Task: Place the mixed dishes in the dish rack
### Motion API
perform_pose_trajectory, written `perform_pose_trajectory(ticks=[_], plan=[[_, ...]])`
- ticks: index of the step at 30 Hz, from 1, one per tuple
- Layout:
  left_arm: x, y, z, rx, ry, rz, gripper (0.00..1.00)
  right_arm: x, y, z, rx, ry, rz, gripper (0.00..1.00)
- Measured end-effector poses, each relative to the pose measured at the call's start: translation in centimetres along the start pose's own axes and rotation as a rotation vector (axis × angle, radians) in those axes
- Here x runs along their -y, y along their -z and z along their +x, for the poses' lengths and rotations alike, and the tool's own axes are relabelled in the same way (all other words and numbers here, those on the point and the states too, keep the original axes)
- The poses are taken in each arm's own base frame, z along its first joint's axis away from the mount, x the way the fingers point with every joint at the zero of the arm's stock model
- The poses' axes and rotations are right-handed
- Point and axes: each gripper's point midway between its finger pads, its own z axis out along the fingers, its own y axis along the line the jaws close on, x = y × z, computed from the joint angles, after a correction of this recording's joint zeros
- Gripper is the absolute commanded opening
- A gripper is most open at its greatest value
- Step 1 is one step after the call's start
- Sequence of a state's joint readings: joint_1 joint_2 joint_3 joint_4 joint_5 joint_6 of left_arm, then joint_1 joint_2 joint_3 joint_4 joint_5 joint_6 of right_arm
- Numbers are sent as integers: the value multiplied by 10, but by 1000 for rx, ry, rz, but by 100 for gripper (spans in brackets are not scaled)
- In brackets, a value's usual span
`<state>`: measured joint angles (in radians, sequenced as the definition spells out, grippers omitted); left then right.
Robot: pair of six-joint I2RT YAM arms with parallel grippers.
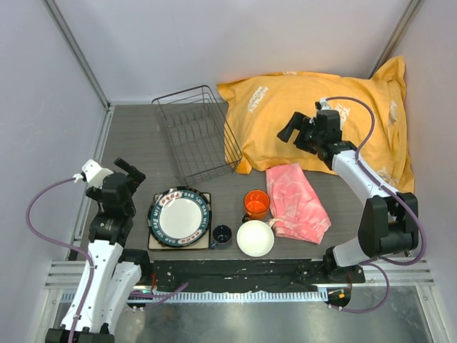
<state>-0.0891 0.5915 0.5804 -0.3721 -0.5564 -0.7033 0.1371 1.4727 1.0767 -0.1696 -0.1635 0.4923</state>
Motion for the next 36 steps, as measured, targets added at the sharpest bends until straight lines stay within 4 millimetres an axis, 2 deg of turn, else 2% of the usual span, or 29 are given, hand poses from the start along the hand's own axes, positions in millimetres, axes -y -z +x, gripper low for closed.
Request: perform_pose_trajectory(ticks=[5,10,16,20,23,25,27,31,33,36], plan=[[-6,-3,12,-44,-28,-31,100,5,-1,11,-34,-101,-44,100],[-7,-3,19,-88,-33,-44,100,3,-2,-2,3,-153,-64,100],[1,2,11,-103,-14,-35,100,-8,1,-9,31,-157,-75,100],[6,5,6,-112,-10,-23,100,-40,8,-1,39,-79,-91,100],[9,6,7,-129,-14,-14,100,-85,25,22,30,34,-142,100],[8,6,11,-145,-20,-14,100,-119,43,41,20,106,-204,100],[7,7,14,-157,-26,-17,100,-143,59,53,16,147,-261,100],[5,9,17,-166,-26,-17,100,-168,81,73,9,204,-308,98],[4,10,19,-170,-22,-13,100,-177,85,91,-22,238,-322,97],[2,10,24,-181,-14,-15,100,-191,87,129,-98,304,-337,97]])
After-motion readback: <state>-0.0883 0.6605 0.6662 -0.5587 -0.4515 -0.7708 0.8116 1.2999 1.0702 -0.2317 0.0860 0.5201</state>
